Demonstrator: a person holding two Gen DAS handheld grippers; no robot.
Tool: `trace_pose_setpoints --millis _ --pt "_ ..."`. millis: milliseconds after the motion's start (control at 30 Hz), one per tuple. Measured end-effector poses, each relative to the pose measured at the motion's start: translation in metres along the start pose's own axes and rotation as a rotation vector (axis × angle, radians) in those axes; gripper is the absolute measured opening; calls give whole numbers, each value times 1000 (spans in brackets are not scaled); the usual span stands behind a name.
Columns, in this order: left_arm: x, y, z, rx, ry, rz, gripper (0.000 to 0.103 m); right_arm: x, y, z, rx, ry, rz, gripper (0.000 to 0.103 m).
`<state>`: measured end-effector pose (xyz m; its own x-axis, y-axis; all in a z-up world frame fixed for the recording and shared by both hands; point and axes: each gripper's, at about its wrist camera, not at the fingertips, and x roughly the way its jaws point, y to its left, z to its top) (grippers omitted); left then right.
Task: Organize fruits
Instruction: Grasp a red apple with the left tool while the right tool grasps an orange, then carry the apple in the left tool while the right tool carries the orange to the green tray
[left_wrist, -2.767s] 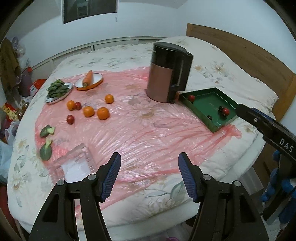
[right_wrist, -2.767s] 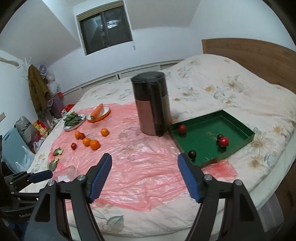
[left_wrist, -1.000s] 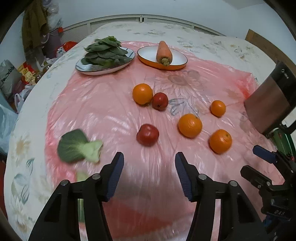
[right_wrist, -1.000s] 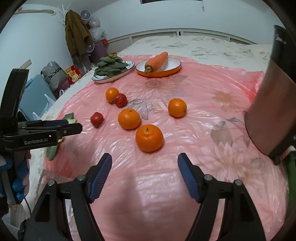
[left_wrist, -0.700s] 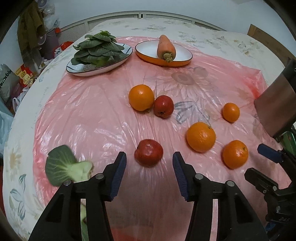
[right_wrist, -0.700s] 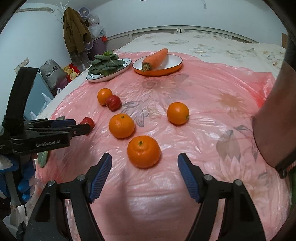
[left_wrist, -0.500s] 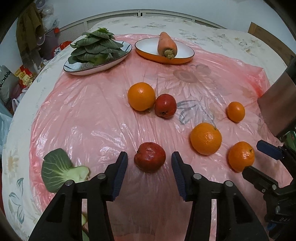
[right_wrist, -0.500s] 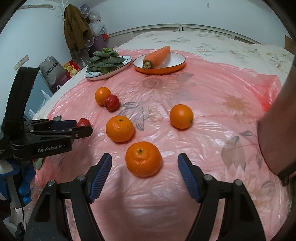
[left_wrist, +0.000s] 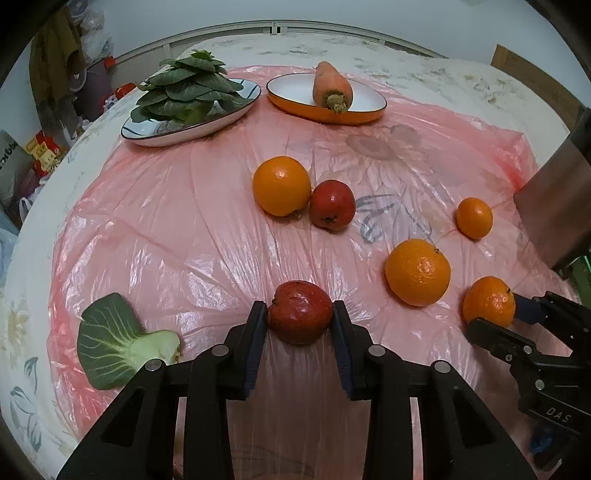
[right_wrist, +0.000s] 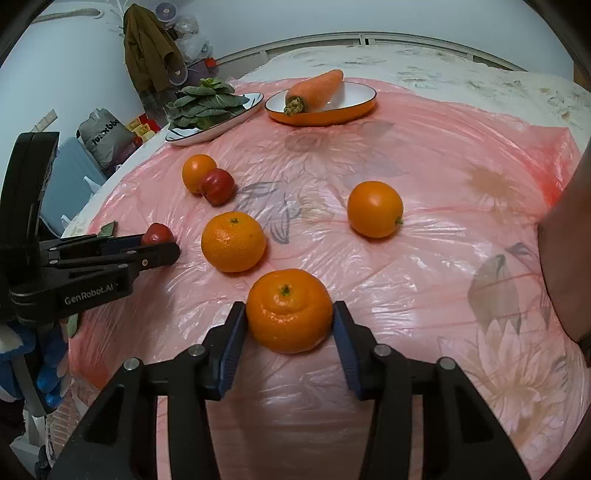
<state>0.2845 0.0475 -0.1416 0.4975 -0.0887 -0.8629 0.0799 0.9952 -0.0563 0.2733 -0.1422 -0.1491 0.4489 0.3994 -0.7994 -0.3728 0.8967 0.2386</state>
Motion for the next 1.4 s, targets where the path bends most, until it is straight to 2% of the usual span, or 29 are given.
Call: trace_pose_setpoints --millis 367,633,1033,1400 --pt "-16 28 -10 -71 -17 13 30 -12 -2 -4 34 -5 15 57" --pt "-48 40 -20 -110 -54 -13 30 -30 1 -13 48 -11 3 56" --pt "-109 28 -42 -104 -120 -54 30 -84 12 -42 67 -31 -25 56" --pt "-163 -6 -76 -67 -168 -112 30 -151 24 -76 72 -74 -66 56"
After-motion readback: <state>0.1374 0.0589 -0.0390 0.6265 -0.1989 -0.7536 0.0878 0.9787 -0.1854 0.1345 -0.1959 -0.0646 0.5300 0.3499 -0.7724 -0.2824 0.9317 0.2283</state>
